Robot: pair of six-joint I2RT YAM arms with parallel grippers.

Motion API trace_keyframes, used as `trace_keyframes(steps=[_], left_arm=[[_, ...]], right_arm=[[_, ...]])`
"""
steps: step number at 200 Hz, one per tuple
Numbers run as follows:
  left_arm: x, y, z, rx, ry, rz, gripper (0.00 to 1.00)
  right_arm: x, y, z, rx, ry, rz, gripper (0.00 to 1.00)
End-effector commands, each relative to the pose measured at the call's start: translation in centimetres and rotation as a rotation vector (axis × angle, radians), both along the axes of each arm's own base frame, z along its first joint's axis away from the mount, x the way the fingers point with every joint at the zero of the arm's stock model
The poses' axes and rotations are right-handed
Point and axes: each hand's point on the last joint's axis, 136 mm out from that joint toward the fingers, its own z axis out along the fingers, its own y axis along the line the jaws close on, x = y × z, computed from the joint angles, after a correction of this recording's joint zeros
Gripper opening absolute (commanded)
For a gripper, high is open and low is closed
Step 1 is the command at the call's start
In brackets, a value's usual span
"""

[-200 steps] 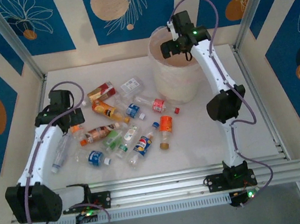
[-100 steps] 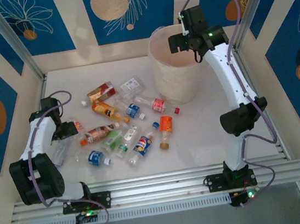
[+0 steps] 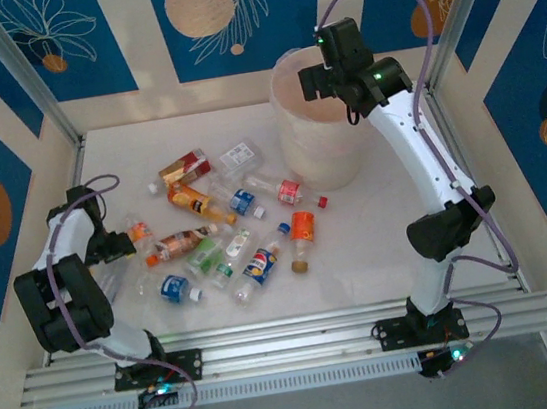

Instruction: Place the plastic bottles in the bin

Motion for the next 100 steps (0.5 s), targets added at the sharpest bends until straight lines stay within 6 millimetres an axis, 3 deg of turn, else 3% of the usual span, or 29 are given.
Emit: trace_keyframes(steps=[1,39,100], left_arm=[[-0.6,0.4,-0.8,-0.007,0.040,-0.006,0.89],[-0.2,1.0,-1.6,-0.007,0.050,0.012,0.89],[0.4,3.7,-2.2,0.036,0.067,0.061,0.84]], right_arm=[[-0.7,-0.3,2.0,0.005,-0.060,-0.020,0.99],[-0.9,0.2,2.5,0.007,-0.079,-0.014,0.99],[-1.9,0.4,3.4,-0.001,-0.109,-0.006,0.99]])
